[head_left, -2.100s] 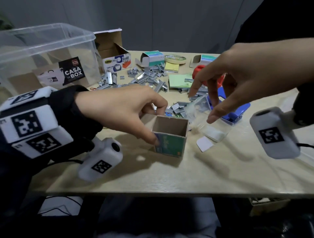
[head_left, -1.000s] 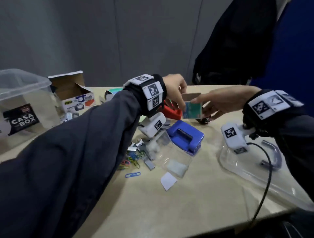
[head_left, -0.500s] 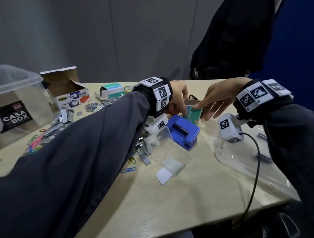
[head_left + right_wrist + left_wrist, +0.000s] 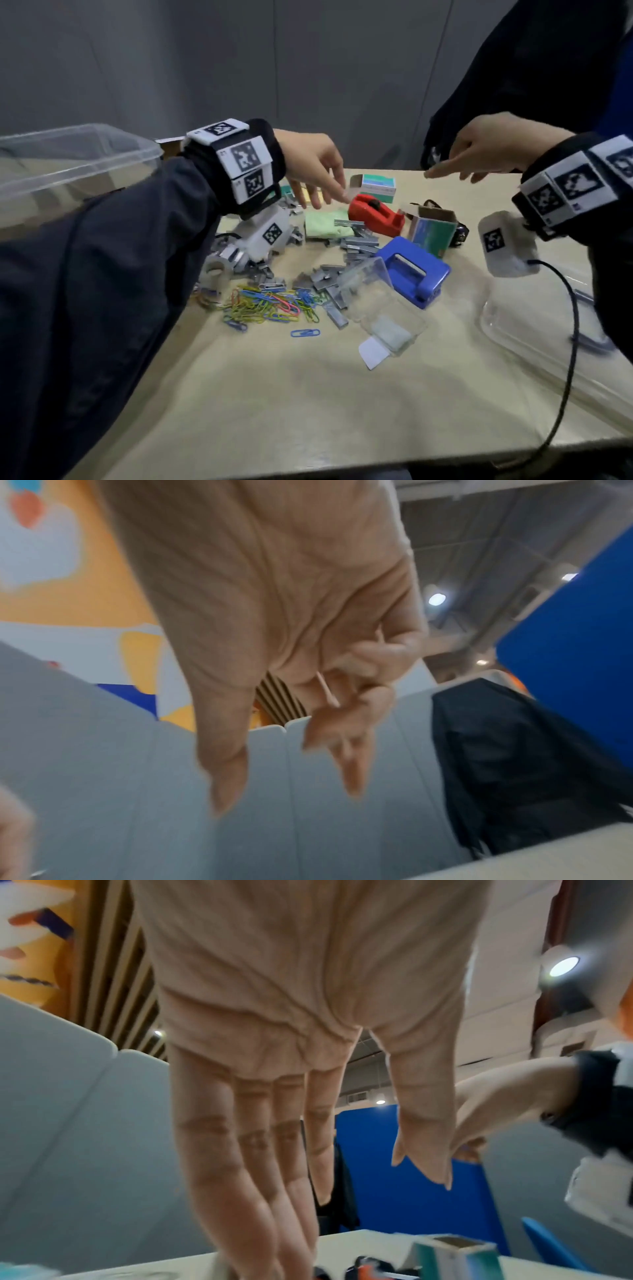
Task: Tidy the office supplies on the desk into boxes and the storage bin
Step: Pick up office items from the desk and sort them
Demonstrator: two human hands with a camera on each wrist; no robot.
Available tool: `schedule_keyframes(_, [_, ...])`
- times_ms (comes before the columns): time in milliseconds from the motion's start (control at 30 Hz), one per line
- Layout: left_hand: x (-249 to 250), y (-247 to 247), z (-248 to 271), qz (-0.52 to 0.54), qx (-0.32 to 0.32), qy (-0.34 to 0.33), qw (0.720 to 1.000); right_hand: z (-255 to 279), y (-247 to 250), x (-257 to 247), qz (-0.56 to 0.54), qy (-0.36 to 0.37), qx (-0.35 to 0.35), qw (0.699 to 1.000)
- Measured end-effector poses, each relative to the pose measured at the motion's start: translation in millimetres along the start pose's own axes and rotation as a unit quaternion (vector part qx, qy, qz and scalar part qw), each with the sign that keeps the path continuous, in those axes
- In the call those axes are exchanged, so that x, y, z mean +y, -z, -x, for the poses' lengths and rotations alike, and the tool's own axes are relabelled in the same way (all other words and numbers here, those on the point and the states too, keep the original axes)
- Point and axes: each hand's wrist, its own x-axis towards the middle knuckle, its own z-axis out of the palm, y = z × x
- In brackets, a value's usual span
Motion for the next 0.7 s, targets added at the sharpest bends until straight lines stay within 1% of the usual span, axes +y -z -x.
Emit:
schedule_keyframes(33, [-10.7, 3.6, 5.5, -0.002, -0.002, 0.012, 1.000, 2.0, -0.6, -10.3, -0.013, 0.039, 0.022, 0.999])
schedule_keyframes(67, [-20.6, 5.8, 9.5, -0.007, -0.003, 0.023, 1.000, 5.0, -3.2, -22.3, -0.013, 0.073, 0.017, 0.997])
schedule_keyframes(133, [-37.0, 5.5, 12.3, -0.021, -0.003, 0.040, 0.999, 7.7, -15.4, -47.7, 0.006, 0.110, -0.049, 0.993])
schedule_keyframes(233, [-50.2, -1.6, 6.3, -0.057, 0.006, 0.050, 0.997, 2.3, -38.4, -82.4, 0.052, 0.106, -0.157, 0.981])
schedule_keyframes(333, [-51.9, -12.2, -5.8, -0.098, 0.025, 0.046, 0.994, -10.3, -59.2, -99.3, 0.136, 0.087, -0.199, 0.967])
schedule_keyframes(400, [-48.6, -17.6, -16.4, -0.106, 0.048, 0.021, 0.993, -17.4, -69.3, -101.1, 0.147, 0.063, -0.249, 0.955])
schedule_keyframes(433, [-46.2, -19.6, -22.2, -0.106, 0.060, 0.005, 0.993, -21.2, -73.0, -100.6, 0.146, 0.061, -0.261, 0.952])
schedule_keyframes(500, [-39.8, -23.9, -34.0, -0.109, 0.071, -0.019, 0.991, -23.2, -77.2, -100.4, 0.167, 0.074, -0.259, 0.949])
schedule_keyframes(567, [-33.6, -28.5, -45.8, -0.116, 0.063, -0.026, 0.991, -21.3, -79.6, -100.5, 0.167, 0.090, -0.240, 0.952])
schedule_keyframes(700, [-28.0, -37.3, -64.5, -0.123, 0.001, -0.001, 0.992, -12.2, -79.5, -97.2, 0.184, 0.110, -0.230, 0.949])
